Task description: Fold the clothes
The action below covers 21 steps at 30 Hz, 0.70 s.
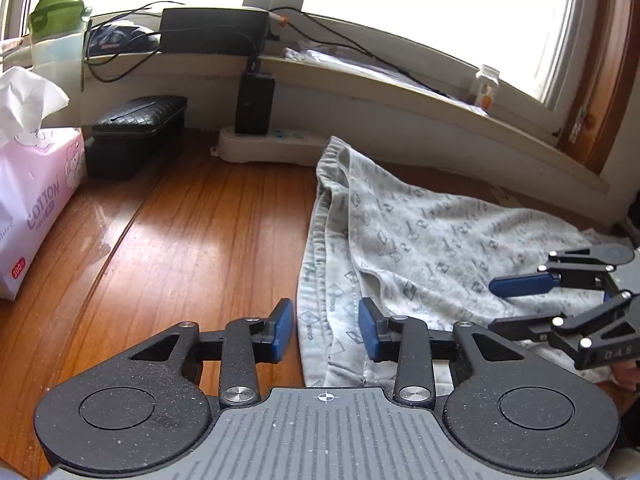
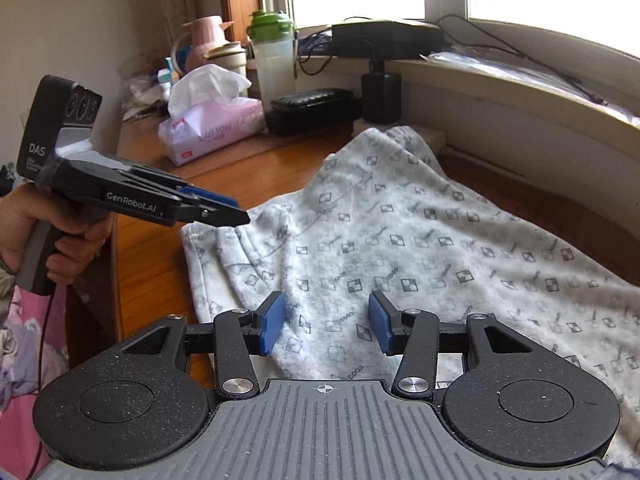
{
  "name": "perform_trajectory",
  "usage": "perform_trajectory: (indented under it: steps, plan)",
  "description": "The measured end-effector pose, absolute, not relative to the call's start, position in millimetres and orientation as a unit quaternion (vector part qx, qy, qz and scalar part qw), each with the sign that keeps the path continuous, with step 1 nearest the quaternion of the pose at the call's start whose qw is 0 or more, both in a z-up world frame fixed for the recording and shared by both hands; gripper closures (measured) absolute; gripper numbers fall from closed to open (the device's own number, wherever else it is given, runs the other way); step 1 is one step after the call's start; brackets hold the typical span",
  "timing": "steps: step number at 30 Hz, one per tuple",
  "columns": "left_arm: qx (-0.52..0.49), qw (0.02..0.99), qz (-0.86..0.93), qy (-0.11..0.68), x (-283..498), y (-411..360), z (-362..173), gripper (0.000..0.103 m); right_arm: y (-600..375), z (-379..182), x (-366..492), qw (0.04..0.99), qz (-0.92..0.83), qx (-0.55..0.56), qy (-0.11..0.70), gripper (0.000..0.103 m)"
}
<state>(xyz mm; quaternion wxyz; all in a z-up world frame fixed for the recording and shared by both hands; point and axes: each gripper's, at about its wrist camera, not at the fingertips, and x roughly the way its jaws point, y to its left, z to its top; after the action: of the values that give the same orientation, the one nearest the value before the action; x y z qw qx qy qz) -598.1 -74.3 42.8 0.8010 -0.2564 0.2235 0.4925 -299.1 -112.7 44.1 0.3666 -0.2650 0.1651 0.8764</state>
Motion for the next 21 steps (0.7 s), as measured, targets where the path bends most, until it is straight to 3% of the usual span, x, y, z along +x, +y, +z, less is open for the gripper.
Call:
perform_trajectory:
  steps: [2,9,10,14,17,21]
  plan:
    - [-0.237,0.797,0.505,0.23,-597.7,-76.3,44.3,0.103,-111.5,43.8,-299.0,0.365,0.877,-0.264,0.168,0.056]
    - [-0.221,0.787,0.529,0.228,-598.8,-75.8,55.2,0.103,-121.3,51.3,-291.9,0.358,0.881,-0.262,0.165,0.055]
    - [-0.222,0.792,0.525,0.221,-595.3,-74.6,58.7,0.1,-125.7,55.5,-284.7,0.359,0.882,-0.26,0.162,0.055]
    - [-0.198,0.801,0.52,0.221,-565.6,-67.5,69.0,0.074,-144.6,73.4,-249.2,0.367,0.884,-0.25,0.148,0.055]
    - [-0.176,0.814,0.507,0.223,-536.4,-63.7,69.7,0.063,-161.1,84.2,-202.7,0.395,0.874,-0.248,0.136,0.055]
    - [-0.161,0.835,0.479,0.219,-486.9,-55.2,68.6,0.063,-191.3,87.7,-124.6,0.448,0.844,-0.266,0.128,0.055]
